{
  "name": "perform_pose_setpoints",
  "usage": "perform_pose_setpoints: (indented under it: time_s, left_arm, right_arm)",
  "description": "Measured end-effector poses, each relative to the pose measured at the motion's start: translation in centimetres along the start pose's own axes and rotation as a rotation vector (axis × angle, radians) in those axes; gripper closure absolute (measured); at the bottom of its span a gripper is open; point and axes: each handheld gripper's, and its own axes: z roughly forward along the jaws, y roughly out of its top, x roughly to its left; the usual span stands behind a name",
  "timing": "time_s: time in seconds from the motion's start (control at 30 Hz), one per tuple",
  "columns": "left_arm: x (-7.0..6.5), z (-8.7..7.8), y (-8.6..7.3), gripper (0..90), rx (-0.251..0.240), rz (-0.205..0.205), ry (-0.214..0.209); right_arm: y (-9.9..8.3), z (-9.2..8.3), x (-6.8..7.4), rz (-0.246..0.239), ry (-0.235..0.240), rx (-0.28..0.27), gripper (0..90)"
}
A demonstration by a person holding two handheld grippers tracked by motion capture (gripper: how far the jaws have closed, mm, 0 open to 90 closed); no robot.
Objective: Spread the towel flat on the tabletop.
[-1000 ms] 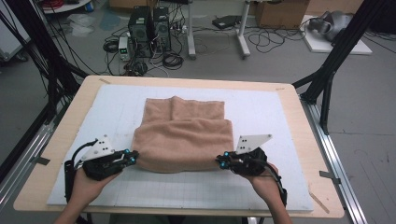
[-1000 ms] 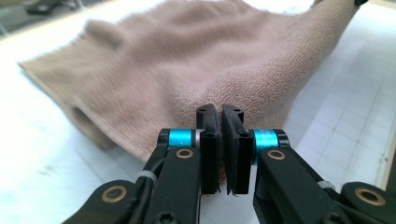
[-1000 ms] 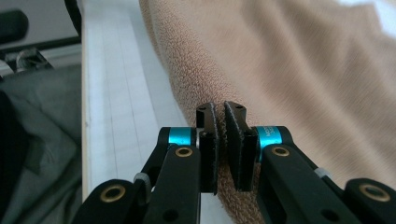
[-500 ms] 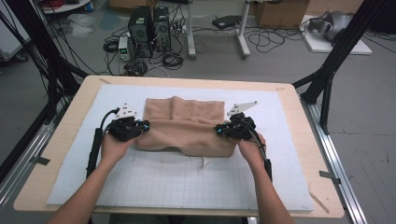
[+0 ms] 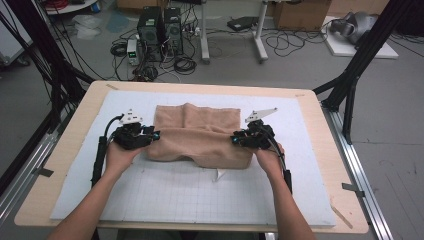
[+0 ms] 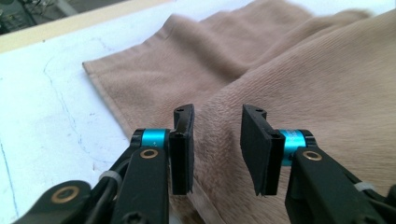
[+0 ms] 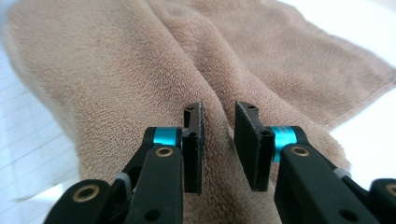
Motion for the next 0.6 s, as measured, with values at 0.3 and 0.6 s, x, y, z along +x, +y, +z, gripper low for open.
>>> perform_pose_setpoints:
  time_s: [0.3,0.6]
  left_arm:
    - [-1.9,-3.7,-1.5,61.6,-0.025,0.061,-0.065]
    - [-3.1,-1.5,-5.0,57.5,0.094,0.067,-0.125]
  right_arm:
    - [-0.7,-4.5,2.3,-0.103,-0.006,-0.056,69.8]
    - [-4.4,-2.7,3.8,-0.105,0.058,0.014,59.0]
